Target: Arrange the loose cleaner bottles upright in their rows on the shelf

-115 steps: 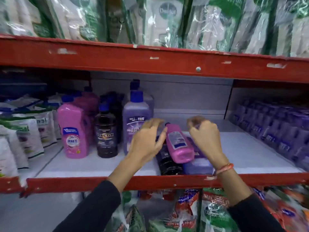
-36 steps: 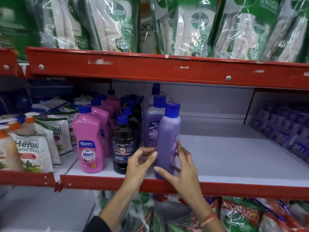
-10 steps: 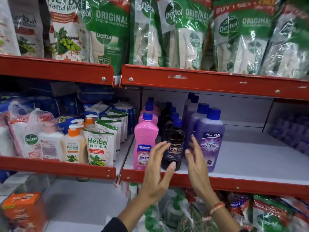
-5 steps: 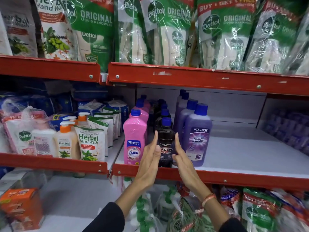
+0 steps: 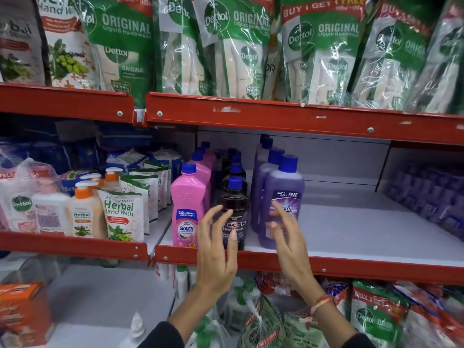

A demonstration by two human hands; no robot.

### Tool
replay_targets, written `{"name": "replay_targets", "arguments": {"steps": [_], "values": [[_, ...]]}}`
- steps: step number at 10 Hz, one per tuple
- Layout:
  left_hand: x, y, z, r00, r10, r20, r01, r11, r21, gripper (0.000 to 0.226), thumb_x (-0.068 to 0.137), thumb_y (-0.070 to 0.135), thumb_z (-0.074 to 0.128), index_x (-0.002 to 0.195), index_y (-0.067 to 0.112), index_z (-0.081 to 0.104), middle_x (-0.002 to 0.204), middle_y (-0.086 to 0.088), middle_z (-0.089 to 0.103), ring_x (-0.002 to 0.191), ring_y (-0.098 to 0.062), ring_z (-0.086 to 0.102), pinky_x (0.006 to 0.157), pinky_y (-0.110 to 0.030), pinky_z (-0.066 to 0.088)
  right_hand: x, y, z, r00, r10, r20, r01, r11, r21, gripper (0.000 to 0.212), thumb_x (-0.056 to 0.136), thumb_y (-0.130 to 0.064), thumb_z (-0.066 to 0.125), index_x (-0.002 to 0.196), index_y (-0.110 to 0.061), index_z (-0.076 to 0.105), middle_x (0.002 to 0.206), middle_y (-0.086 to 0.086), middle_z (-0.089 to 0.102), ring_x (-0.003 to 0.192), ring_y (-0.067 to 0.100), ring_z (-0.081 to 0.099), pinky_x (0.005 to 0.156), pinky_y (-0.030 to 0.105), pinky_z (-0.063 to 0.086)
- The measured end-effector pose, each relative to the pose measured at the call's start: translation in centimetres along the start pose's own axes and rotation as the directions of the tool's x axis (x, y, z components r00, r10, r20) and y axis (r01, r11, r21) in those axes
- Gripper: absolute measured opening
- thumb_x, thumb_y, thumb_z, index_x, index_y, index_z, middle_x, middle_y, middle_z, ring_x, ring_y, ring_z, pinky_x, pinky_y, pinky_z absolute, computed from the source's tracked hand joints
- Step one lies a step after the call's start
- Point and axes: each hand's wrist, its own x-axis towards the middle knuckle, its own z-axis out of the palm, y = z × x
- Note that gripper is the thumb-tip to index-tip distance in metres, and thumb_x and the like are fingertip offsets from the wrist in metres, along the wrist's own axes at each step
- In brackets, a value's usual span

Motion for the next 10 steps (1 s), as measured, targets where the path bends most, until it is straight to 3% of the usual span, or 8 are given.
{"name": "replay_targets", "arguments": {"steps": [1,2,3,4,6,7,9,10], "values": [[0.1,2.1,1.9,0.974,0.094,0.206,-0.069,0.990,-0.126,0.038,0.095,0.030,0.040,0.132,0.023,0.042,0.135,0.007,0.043,0.129,-0.001,0.039,0.111,-0.021,0.032,1.2,1.4,-2.5,0.970,-0.018,-0.242,0.018,1.000,-0.004,0.040,0.095,-0.044,0.040,0.134,-0.036,0.046,0.122,-0.002,0.052,0.104,-0.004,0.057,0.089,0.029,0.055],[0.1,3.3,5.0,0.900,-0.062,0.432,0.147,0.975,-0.166,0.057,0.097,0.043,0.036,0.148,0.028,0.013,0.154,0.016,0.016,0.144,0.002,0.015,0.118,-0.019,0.015,2.5,3.1,-4.2,0.986,0.086,-0.144,-0.078,0.995,0.063,0.051,0.092,-0.051,0.038,0.142,-0.048,0.028,0.142,-0.001,0.039,0.120,0.005,0.050,0.101,0.042,0.048],[0.8,3.6,7.8,0.827,-0.253,0.503,0.380,0.910,-0.167,0.070,0.092,0.057,0.028,0.146,0.035,-0.012,0.151,0.024,-0.009,0.146,0.000,-0.004,0.119,-0.026,0.004,3.1,4.4,-4.4,0.974,0.178,0.137,-0.194,0.974,0.113,0.062,0.087,-0.063,0.038,0.137,-0.070,0.003,0.161,-0.017,0.013,0.144,0.021,0.032,0.111,0.058,0.036],[1.4,3.6,8.4,0.775,-0.308,0.551,0.440,0.890,-0.121,0.067,0.089,0.063,0.021,0.143,0.046,-0.015,0.154,0.023,-0.005,0.148,-0.008,0.002,0.115,-0.027,0.007,2.8,4.7,-4.5,0.964,0.162,0.209,-0.181,0.981,0.074,0.058,0.097,-0.051,0.035,0.133,-0.074,-0.004,0.152,-0.031,0.004,0.146,0.023,0.028,0.113,0.058,0.035],[-0.5,4.7,6.1,0.778,-0.329,0.535,0.385,0.923,0.008,0.068,0.086,0.065,0.021,0.139,0.053,-0.021,0.156,-0.002,0.025,0.142,-0.022,0.031,0.115,-0.039,0.023,0.3,3.6,-5.3,0.957,0.156,0.243,-0.140,0.987,-0.082,0.059,0.101,-0.044,0.030,0.139,-0.065,-0.010,0.137,-0.032,0.018,0.127,0.002,0.036,0.112,0.039,0.031],[-1.0,4.6,5.3,0.774,-0.319,0.548,0.364,0.931,0.027,0.068,0.085,0.068,0.020,0.137,0.055,-0.022,0.155,-0.003,0.025,0.140,-0.024,0.034,0.114,-0.042,0.026,-0.4,2.7,-5.5,0.958,0.149,0.243,-0.132,0.988,-0.086,0.061,0.102,-0.040,0.032,0.140,-0.065,-0.009,0.134,-0.031,0.021,0.125,0.001,0.036,0.111,0.038,0.031],[-0.6,5.8,2.4,0.742,-0.275,0.612,0.273,0.957,0.100,0.070,0.088,0.066,0.018,0.145,0.041,-0.013,0.162,-0.003,0.010,0.148,-0.017,0.014,0.119,-0.041,0.016,-1.7,-0.6,-6.0,0.959,0.155,0.238,-0.105,0.972,-0.211,0.059,0.099,-0.051,0.028,0.146,-0.055,-0.008,0.158,-0.006,0.026,0.144,0.017,0.029,0.116,0.041,0.027],[0.4,7.3,-0.4,0.904,-0.088,0.419,0.027,0.988,0.149,0.067,0.093,0.059,0.019,0.149,0.032,-0.006,0.163,0.002,0.002,0.149,-0.012,0.002,0.122,-0.039,0.014,-2.3,-3.3,-6.6,0.995,-0.031,0.097,0.064,0.931,-0.358,0.063,0.098,-0.054,0.026,0.153,-0.040,-0.002,0.162,-0.006,0.016,0.150,0.015,0.011,0.121,0.039,0.018]]}}
